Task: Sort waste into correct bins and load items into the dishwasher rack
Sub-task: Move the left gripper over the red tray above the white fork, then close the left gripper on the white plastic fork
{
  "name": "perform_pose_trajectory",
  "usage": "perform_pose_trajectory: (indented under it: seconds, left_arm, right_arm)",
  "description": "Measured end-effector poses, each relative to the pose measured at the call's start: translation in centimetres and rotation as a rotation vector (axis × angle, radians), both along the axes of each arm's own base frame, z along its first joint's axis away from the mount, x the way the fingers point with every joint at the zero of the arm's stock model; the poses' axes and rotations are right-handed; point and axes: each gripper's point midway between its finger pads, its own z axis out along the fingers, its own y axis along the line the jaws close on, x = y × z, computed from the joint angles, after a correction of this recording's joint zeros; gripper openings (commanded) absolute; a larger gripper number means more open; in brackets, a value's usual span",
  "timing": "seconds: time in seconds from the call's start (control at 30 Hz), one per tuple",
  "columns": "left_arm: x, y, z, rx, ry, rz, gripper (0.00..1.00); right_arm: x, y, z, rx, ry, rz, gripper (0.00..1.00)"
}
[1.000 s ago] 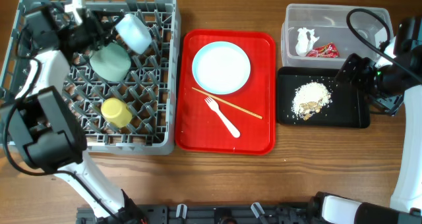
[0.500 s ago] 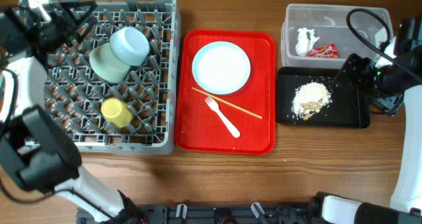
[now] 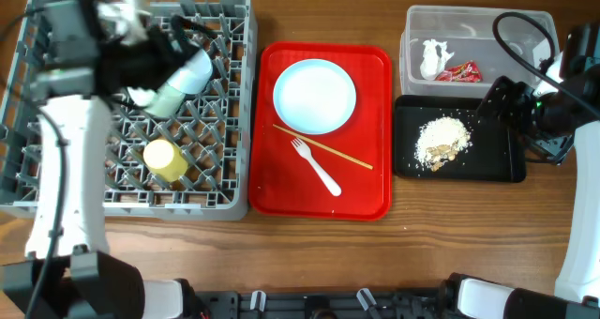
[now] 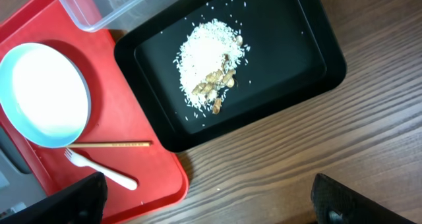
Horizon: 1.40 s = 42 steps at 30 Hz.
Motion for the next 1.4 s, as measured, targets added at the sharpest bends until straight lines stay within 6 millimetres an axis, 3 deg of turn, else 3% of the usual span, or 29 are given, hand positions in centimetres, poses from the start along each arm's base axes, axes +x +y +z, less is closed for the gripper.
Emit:
perform_pose_trajectory:
  seconds: [0.1, 0.27, 0.43, 0.67, 0.87, 1.1, 1.4]
  left_arm:
    - [-2.1, -3.7, -2.0, 0.099, 0.082, -0.076, 1.00]
    - [-5.0, -9.0, -3.1, 0.161, 0.122, -0.218, 1.00]
    - [-7.3, -12.5, -3.8, 0.210, 0.156, -0.283, 1.00]
    - [-9.5, -14.7, -6.8, 0.361, 0.287, -0.130, 1.00]
    - [-10.4, -16.8, -12.4, 0.466, 0.428, -0.043, 1.00]
    - [-10.6, -16.2, -18.1, 0.554, 0.578, 0.042, 1.00]
    - [-10.6, -16.0, -22.5, 0.615, 0.651, 0.058, 1.00]
  right_arm:
    - [0.0, 0.0, 0.0, 0.000, 0.000, 0.000, 1.00]
    - [0.0, 0.0, 0.0, 0.000, 0.000, 0.000, 1.00]
    - [0.0, 0.0, 0.0, 0.000, 0.001, 0.000, 1.00]
    - [0.0, 0.0, 0.0, 0.000, 0.000, 0.000, 1.00]
    - [0.0, 0.0, 0.0, 0.000, 0.000, 0.001, 1.00]
    - [0.0, 0.0, 0.0, -0.004, 0.000, 0.014, 1.00]
    - [0.0, 0.0, 0.0, -0.005, 0.000, 0.018, 1.00]
